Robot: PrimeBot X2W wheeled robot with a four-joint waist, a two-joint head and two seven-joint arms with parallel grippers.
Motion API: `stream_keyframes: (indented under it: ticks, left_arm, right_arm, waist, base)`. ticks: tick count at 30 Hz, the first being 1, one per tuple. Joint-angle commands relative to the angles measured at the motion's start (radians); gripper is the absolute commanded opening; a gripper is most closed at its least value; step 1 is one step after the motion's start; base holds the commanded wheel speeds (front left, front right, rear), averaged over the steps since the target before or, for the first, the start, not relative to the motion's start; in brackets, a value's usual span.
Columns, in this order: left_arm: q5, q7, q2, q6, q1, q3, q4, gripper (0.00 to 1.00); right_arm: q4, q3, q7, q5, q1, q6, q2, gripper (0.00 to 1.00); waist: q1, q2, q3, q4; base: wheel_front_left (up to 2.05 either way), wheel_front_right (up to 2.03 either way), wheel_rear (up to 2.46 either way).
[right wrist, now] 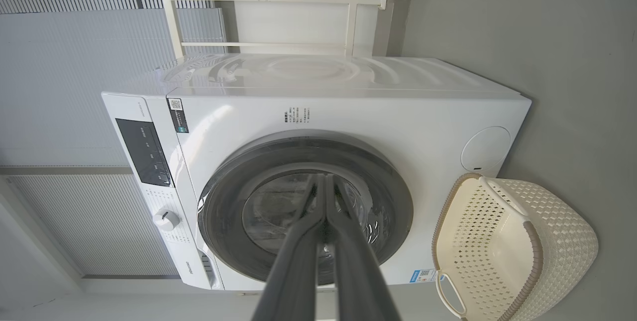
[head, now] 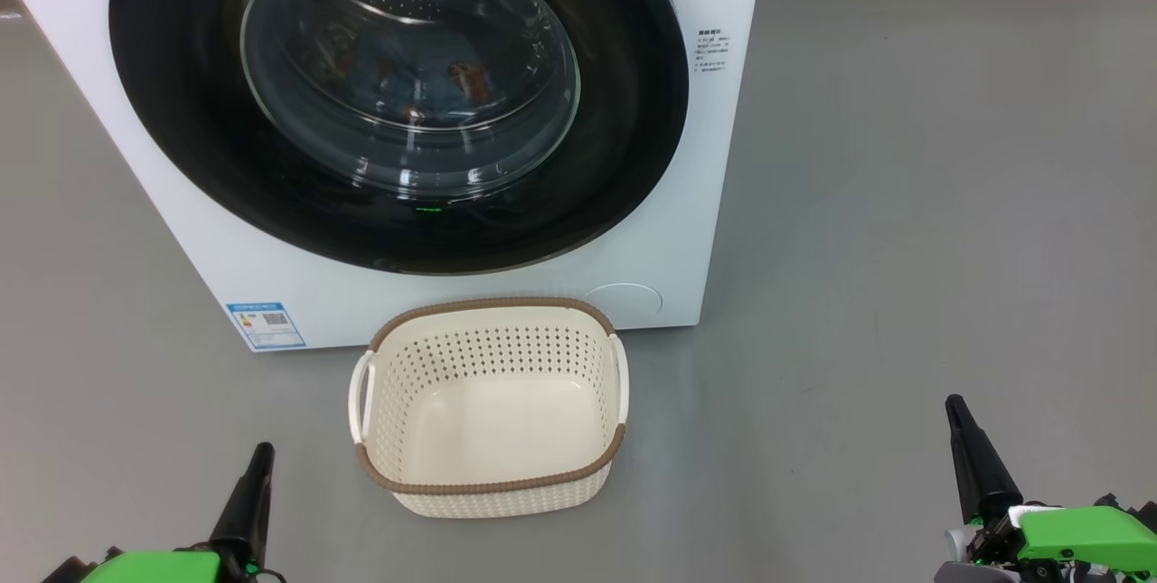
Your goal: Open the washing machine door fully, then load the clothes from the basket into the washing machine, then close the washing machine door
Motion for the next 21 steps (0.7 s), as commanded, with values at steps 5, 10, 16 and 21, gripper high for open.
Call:
stream_keyframes:
  ticks: [5,10,16,21]
  left_arm:
    - [-0.003,0.004,0.015,-0.003,-0.043,0.036,-0.029,0.0]
    - [-0.003,0.004,0.015,-0.003,-0.043,0.036,-0.029,0.0]
    - [-0.003,0.004,0.015,-0.003,-0.043,0.036,-0.029,0.0]
    - [-0.003,0.005,0.015,-0.003,-0.043,0.037,-0.029,0.0]
  right_arm:
    - [-0.025,0.027,0.008,0.004,-0.041,0.002,-0.012,0.0]
    - [-0.025,0.027,0.008,0.004,-0.041,0.002,-0.012,0.0]
    - [-0.025,0.027,0.008,0.004,-0.041,0.002,-0.012,0.0]
    - [-0.025,0.027,0.008,0.004,-0.041,0.002,-0.012,0.0]
  waist:
    - [0.0,-0.0001,0.0,0.0]
    - [0.0,-0.0001,0.0,0.0]
    - [0.0,-0.0001,0.0,0.0]
    - [0.0,-0.0001,0.0,0.0]
  base:
    - [0.0,0.0,0.0]
    - [0.0,0.0,0.0]
    - [0.0,0.0,0.0]
    - [0.0,0.0,0.0]
